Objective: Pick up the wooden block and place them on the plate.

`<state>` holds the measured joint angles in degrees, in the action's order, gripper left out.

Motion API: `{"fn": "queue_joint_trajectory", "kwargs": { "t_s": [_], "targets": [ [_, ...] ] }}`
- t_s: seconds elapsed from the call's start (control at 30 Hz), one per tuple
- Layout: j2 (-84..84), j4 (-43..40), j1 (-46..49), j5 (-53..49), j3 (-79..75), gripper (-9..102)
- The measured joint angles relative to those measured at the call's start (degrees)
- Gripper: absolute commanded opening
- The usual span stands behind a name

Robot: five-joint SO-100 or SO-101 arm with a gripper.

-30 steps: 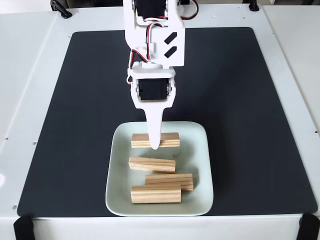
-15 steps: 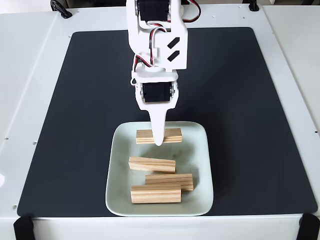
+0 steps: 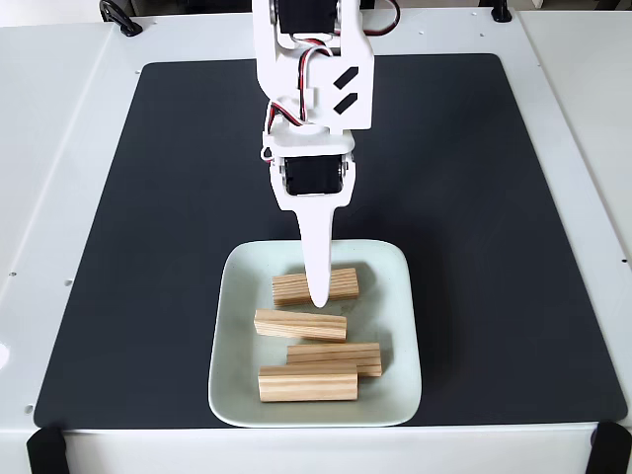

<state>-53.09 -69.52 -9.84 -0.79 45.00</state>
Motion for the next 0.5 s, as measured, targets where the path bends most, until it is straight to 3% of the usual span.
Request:
{"fn": "queue_joint_trajectory", "kwargs": {
  "t_s": [0.3,0.5],
  "targets": [
    [-17.9,0.1,-3.3,0.0,16.2,17],
    [-33.5,5.4,-6.8,0.0,32.4,17]
  ]
}}
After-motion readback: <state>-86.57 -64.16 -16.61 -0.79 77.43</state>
